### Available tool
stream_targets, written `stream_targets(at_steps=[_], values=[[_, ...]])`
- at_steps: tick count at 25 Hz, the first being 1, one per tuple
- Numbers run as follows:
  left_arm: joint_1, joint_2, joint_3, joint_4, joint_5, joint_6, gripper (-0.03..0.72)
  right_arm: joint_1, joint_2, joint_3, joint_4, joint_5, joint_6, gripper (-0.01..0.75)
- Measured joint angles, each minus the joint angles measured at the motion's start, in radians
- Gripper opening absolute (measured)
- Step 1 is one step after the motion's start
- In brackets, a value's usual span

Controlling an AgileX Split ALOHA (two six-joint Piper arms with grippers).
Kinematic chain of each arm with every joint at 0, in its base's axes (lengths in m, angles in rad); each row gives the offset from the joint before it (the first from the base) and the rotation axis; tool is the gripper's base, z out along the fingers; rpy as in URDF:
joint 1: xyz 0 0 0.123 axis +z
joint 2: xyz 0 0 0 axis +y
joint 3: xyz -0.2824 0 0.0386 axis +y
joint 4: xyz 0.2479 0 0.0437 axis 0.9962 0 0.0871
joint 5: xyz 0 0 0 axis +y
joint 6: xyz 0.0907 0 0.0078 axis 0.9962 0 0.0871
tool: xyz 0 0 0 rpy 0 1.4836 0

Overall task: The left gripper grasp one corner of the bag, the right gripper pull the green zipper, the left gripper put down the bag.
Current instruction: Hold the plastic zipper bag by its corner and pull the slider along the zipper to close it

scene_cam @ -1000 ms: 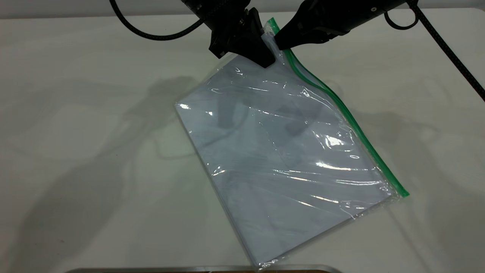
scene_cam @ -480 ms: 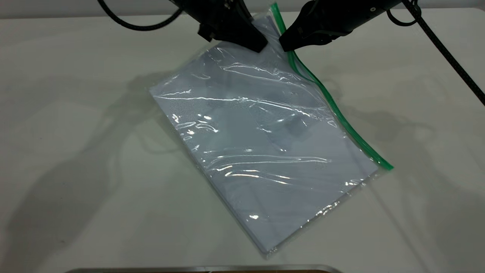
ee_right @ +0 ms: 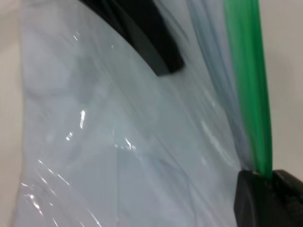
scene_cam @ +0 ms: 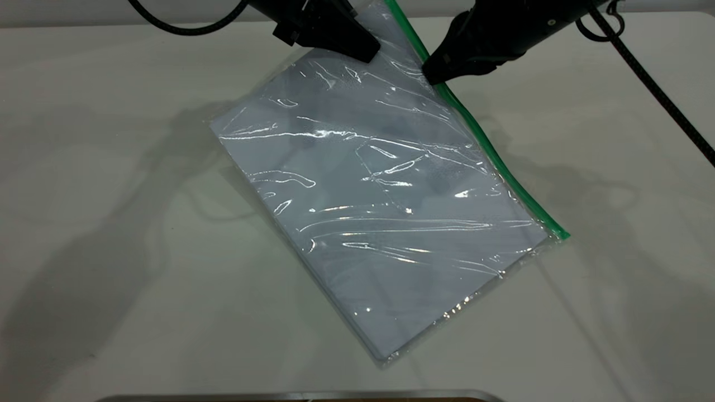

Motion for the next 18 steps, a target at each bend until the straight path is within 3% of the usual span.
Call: stream_targets(at_steps=[8, 18], values=[[0.014, 0.000, 0.000, 0.026, -0.012, -0.034, 0.063, -0.001, 0.022, 0.000, -0.024, -0.037, 0.003, 0.033], [0.107, -0.001, 0.000, 0.055, -0.011, -0.105, 0.063, -0.005, 0.068, 0.001, -0.037, -0.103, 0.043, 0.034]])
